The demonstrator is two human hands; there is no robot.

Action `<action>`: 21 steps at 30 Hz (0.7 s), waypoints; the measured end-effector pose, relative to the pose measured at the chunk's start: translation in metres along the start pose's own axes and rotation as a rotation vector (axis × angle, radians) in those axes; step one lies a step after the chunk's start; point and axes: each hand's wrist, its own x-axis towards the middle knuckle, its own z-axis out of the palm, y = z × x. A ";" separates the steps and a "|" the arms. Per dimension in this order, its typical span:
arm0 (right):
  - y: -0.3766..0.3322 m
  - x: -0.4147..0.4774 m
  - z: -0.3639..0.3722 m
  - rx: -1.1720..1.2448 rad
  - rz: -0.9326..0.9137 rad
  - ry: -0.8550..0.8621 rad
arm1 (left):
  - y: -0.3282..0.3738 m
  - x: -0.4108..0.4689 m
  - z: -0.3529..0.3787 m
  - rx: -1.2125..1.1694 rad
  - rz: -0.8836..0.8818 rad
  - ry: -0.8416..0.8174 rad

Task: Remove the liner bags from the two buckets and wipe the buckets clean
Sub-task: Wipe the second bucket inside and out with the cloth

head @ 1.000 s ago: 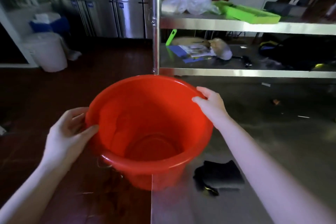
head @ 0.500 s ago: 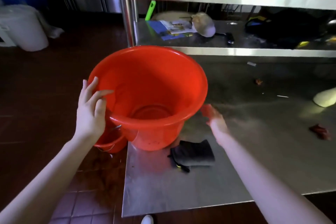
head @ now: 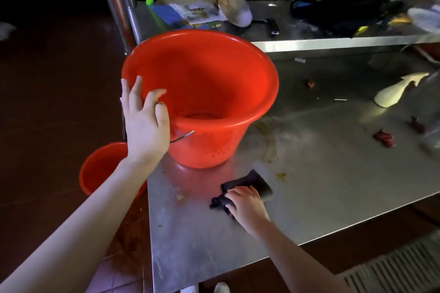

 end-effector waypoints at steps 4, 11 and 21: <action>0.013 -0.004 -0.016 0.262 0.105 0.086 | 0.011 0.001 0.016 0.023 0.043 -0.017; 0.058 -0.025 -0.096 0.694 0.281 0.440 | 0.037 -0.013 0.032 0.101 0.121 -0.011; 0.118 -0.014 -0.289 0.945 -0.104 0.731 | 0.115 -0.054 0.091 0.224 0.079 0.106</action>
